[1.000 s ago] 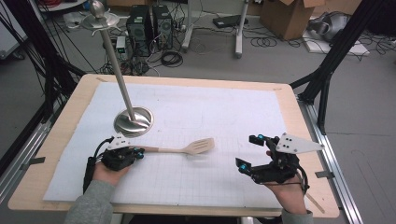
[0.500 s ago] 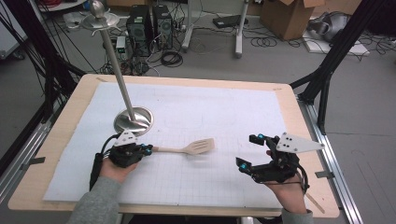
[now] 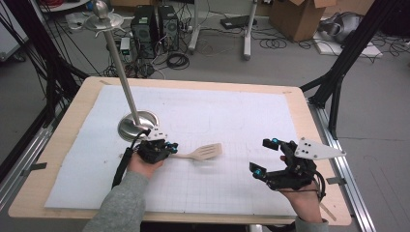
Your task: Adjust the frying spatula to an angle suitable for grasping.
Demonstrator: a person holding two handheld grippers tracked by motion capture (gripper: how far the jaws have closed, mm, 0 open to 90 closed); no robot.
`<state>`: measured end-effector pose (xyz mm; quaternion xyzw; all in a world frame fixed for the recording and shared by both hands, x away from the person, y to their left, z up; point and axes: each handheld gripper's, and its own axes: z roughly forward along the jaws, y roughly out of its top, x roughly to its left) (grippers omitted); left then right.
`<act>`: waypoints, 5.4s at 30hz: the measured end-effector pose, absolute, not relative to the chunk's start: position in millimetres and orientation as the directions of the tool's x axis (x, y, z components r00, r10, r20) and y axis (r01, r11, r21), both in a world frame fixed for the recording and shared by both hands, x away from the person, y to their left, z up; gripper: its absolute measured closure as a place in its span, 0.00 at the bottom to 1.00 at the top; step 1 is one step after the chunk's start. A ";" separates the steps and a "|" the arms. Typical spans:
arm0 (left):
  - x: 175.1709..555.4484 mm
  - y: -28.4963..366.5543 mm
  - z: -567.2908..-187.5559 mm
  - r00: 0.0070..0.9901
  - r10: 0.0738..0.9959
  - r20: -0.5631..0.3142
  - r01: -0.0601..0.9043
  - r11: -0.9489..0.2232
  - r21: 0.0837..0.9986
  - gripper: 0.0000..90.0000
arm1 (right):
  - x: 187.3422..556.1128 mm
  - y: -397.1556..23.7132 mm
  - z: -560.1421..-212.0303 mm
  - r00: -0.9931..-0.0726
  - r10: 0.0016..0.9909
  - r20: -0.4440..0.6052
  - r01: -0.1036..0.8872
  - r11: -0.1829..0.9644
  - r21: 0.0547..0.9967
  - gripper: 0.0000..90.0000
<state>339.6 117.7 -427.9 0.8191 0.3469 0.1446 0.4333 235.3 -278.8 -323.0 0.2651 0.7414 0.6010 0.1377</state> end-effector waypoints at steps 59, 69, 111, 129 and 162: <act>337.6 80.1 -445.8 0.802 0.587 -0.109 0.455 -0.482 0.749 1.00 | 235.2 -274.2 -324.5 -0.829 0.547 0.113 0.231 0.152 0.961 0.11; 329.2 78.6 -443.4 0.825 0.557 -0.094 0.433 -0.517 0.738 1.00 | 234.5 -273.7 -325.0 -0.829 0.549 0.111 0.232 0.156 0.960 0.11; 319.1 89.4 -431.1 0.881 0.474 -0.005 0.361 -0.664 0.656 1.00 | 233.0 -272.4 -329.5 -0.823 0.556 0.117 0.249 0.169 0.954 0.11; 318.9 99.1 -424.4 0.867 0.499 -0.005 0.388 -0.666 0.637 1.00 | 233.6 -269.8 -329.6 -0.825 0.553 0.114 0.251 0.178 0.951 0.11; 302.4 117.9 -394.9 0.814 0.572 -0.098 0.409 -0.444 0.797 0.75 | 238.0 -269.6 -327.1 -0.831 0.544 0.116 0.241 0.164 0.956 0.11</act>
